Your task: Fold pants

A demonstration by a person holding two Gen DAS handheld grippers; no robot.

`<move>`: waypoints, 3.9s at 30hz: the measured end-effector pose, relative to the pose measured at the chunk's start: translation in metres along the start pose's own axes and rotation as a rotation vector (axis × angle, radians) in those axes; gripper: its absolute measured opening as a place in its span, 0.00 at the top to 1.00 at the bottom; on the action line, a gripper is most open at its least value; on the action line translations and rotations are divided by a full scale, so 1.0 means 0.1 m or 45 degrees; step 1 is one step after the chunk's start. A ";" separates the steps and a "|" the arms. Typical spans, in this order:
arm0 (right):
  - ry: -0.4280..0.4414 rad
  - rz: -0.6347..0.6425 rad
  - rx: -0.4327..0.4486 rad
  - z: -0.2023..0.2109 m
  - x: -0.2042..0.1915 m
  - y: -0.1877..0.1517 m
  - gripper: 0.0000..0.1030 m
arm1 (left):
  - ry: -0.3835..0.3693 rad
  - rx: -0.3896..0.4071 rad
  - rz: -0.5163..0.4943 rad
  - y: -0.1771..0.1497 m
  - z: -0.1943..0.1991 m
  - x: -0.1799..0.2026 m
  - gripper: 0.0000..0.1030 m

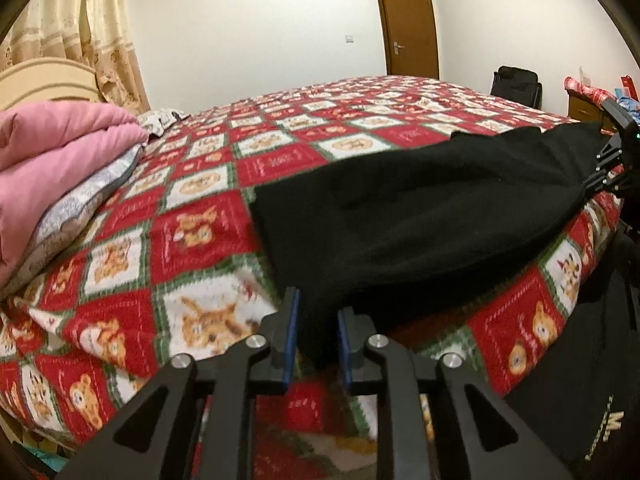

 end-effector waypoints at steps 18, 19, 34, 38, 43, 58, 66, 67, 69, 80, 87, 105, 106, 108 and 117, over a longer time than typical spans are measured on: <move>0.266 -0.268 0.144 0.33 0.41 0.28 0.70 | 0.096 0.106 0.218 0.42 0.35 -0.16 0.40; 0.306 -0.302 0.156 0.33 0.46 0.37 0.41 | 0.043 0.117 0.214 0.50 0.32 -0.03 0.40; 0.643 -0.669 0.086 -0.47 0.72 2.01 0.53 | -0.132 -0.065 0.000 0.42 -0.25 0.96 0.40; 0.689 -0.701 0.022 -0.75 0.64 2.18 0.55 | -0.158 -0.057 0.041 0.40 -0.23 0.92 0.40; 0.695 -0.707 -0.037 -0.97 0.53 2.23 0.85 | -0.168 -0.032 0.055 0.36 -0.23 0.93 0.36; 0.544 -0.667 0.146 -0.68 0.67 2.01 0.64 | -0.188 -0.076 0.093 0.49 -0.24 0.97 0.33; 0.383 -0.844 0.268 0.17 1.36 0.80 0.35 | -0.337 -0.045 -0.005 0.91 -0.21 1.42 0.33; 0.350 -0.890 0.286 0.30 1.47 0.59 0.35 | -0.352 -0.041 -0.016 0.96 -0.22 1.48 0.33; 0.298 -0.981 0.314 0.49 1.66 0.24 0.35 | -0.387 -0.041 -0.034 1.09 -0.26 1.61 0.33; -0.109 -1.517 0.572 1.57 2.42 -1.73 0.35 | -0.570 -0.031 -0.118 1.57 -0.42 2.49 0.33; -0.187 -1.703 0.611 1.56 2.74 -2.22 0.36 | -0.571 -0.096 -0.107 1.56 -0.60 2.73 0.33; -0.228 -1.596 0.815 1.95 2.75 -2.20 0.97 | -0.585 -0.137 -0.050 1.40 -0.67 2.72 0.33; -0.231 -1.605 0.796 1.93 2.71 -2.28 0.97 | -0.590 -0.137 -0.049 1.39 -0.67 2.72 0.33; -0.246 -1.603 0.726 1.84 2.65 -2.39 0.97 | -0.594 -0.138 -0.057 1.39 -0.67 2.72 0.33; -0.268 -1.649 0.791 1.82 2.43 -2.72 0.97 | -0.657 -0.150 -0.110 1.43 -0.59 2.83 0.33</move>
Point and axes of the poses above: each gripper's, at about its wrist camera, not at the fingertips, and z roughly against the way its jaws point, x to its right, y to its top, the point moved 1 cm from there along -z, roughly the way its jaws point, and after that the axes turned 5 degrees about y, right-handed, at the moved point
